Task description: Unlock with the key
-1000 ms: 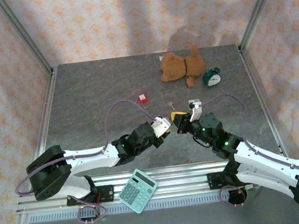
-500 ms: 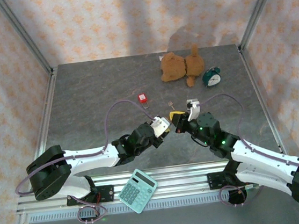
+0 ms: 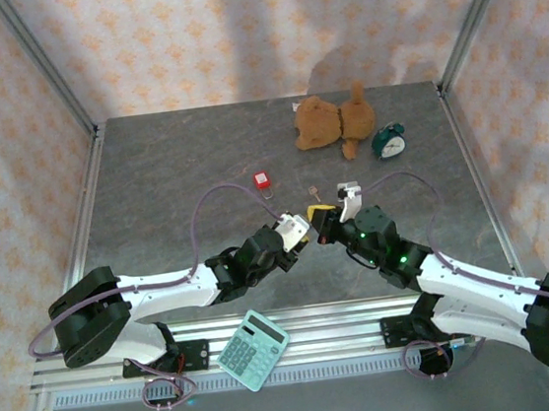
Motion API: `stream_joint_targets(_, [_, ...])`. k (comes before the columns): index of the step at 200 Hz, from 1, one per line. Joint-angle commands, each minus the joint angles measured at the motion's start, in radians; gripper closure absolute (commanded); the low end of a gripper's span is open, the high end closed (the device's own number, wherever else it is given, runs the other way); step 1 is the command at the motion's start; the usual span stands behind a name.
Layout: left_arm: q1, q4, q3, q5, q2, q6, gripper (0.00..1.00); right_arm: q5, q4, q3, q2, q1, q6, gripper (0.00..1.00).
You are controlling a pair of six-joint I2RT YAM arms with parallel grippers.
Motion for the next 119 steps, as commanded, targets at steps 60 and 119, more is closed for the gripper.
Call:
stream_joint_targets(60, [-0.006, 0.226, -0.004, -0.031, -0.084, -0.013, 0.76, -0.061, -0.023, -0.029, 0.048, 0.010, 0.017, 0.99])
stream_joint_targets(119, [-0.006, 0.321, -0.056, -0.017, -0.118, 0.015, 0.78, -0.101, -0.045, -0.030, 0.049, 0.010, 0.047, 0.99])
